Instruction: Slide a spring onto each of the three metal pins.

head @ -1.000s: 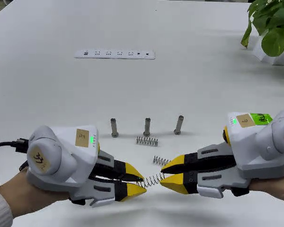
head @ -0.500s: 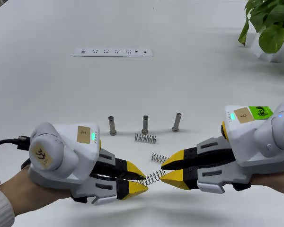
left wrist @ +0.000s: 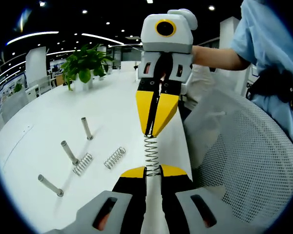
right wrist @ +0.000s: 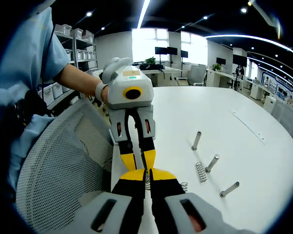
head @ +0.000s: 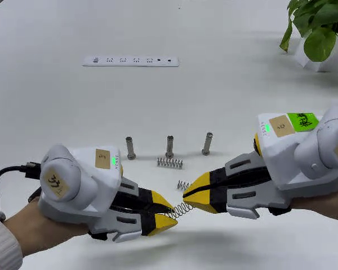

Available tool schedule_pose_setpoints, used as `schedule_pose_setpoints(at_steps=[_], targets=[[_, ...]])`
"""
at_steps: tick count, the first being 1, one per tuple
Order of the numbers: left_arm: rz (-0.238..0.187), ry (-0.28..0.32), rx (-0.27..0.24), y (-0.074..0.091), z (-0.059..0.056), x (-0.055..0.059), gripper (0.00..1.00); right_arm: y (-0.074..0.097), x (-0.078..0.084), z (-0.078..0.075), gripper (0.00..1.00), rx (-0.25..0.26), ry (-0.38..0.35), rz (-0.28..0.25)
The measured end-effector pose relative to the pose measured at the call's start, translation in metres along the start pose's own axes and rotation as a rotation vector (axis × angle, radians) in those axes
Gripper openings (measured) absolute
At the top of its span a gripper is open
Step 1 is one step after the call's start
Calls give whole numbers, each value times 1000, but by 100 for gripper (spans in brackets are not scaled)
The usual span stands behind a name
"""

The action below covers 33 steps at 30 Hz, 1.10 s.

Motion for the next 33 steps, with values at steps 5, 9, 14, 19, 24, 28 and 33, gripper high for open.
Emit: schedule_pose_setpoints(at_steps=[5, 9, 14, 19, 24, 28, 33], targets=[[-1, -17, 11, 1, -2, 0, 10, 3, 8, -2, 16, -26, -18, 28], [-9, -32, 19, 2, -3, -1, 10, 3, 15, -3, 18, -51, -46, 42], [-17, -47, 32, 3, -5, -3, 10, 1, 18, 0, 16, -83, -65, 51], [-21, -56, 38, 4, -5, -3, 10, 1, 18, 0, 13, -92, -75, 49], [-18, -51, 29, 3, -4, -4, 10, 1, 19, -1, 12, -95, -73, 52], [-8, -41, 33, 1, -4, -5, 10, 1, 15, 1, 12, -92, -51, 69], [-5, -23, 36, -2, -5, -6, 10, 2, 12, 2, 12, -88, -28, 81]])
Point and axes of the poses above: the centre of the closed fingertips' face, and the gripper's own axes: y roughly backward along the fingers, z roughly to its left, x roughly out of its underside, the point moved 6 cm from there along y, roughly backward along the fingers, and after that the axes turned 4 degrees about z, right-handed, at the moved point
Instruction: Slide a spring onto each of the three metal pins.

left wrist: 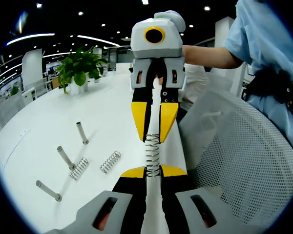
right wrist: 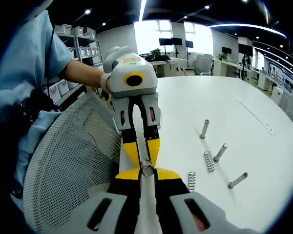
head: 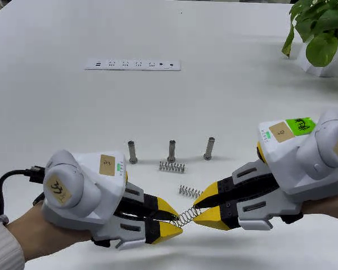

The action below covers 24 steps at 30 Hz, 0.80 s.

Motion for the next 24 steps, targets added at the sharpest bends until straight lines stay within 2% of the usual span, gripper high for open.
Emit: schedule_pose_setpoints(at_steps=[14, 24], targets=[[14, 9, 4, -6, -2, 0, 9, -3, -8, 5, 12, 12, 67, 51], [11, 7, -2, -6, -1, 2, 9, -3, -6, 2, 12, 9, 79, 62]])
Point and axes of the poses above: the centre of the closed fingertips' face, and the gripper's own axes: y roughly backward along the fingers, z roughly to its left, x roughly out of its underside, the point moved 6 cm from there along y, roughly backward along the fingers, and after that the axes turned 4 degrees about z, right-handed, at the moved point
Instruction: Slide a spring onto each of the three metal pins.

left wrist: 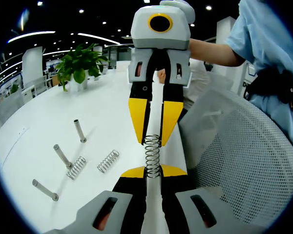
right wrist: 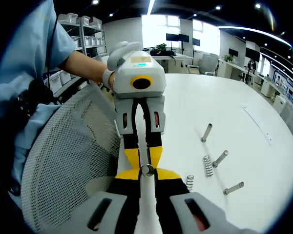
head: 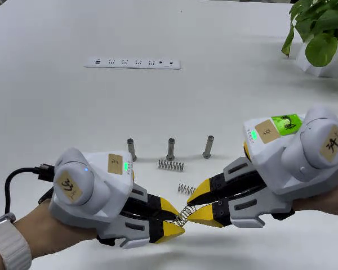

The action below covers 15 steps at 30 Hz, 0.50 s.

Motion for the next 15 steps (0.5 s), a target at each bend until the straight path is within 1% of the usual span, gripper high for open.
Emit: schedule_pose_setpoints(at_steps=[3, 6, 7, 9, 13, 15], targets=[[1, -7, -2, 0, 0, 0, 9, 0, 0, 0, 12, -4, 8, 4], [-2, -11, -3, 0, 0, 0, 9, 1, -1, 1, 18, -21, 5, 8], [-2, -11, -3, 0, 0, -1, 9, 1, -1, 0, 18, -21, 8, 11], [-7, -13, -4, 1, 0, -2, 9, -1, -1, -1, 18, -24, 23, 26], [-10, -26, 0, 0, -1, -5, 9, -8, 3, -1, 18, -58, 31, 63], [-9, -32, 2, 0, -2, -5, 9, -9, 4, -1, 18, -69, 35, 70]])
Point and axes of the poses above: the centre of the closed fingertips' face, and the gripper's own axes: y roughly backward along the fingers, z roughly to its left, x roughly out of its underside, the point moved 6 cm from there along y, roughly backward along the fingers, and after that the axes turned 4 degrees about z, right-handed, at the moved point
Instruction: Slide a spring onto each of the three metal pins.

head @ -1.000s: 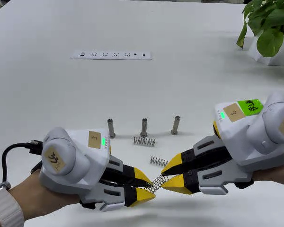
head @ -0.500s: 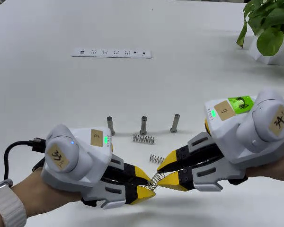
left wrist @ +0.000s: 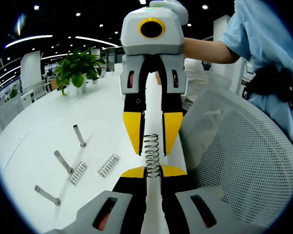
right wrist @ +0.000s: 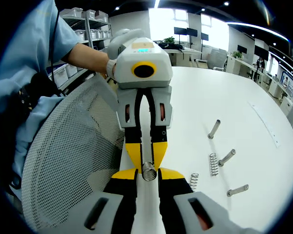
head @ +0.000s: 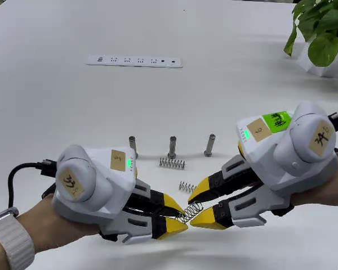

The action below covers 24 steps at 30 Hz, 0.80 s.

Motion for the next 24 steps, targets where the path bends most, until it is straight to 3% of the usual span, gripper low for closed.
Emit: schedule_pose_setpoints(at_steps=[9, 24], targets=[[10, -14, 18, -4, -3, 1, 9, -4, -1, 3, 14, -43, 16, 29], [10, -27, 36, -7, -5, -3, 9, -5, 1, 5, 13, -60, 11, 42]])
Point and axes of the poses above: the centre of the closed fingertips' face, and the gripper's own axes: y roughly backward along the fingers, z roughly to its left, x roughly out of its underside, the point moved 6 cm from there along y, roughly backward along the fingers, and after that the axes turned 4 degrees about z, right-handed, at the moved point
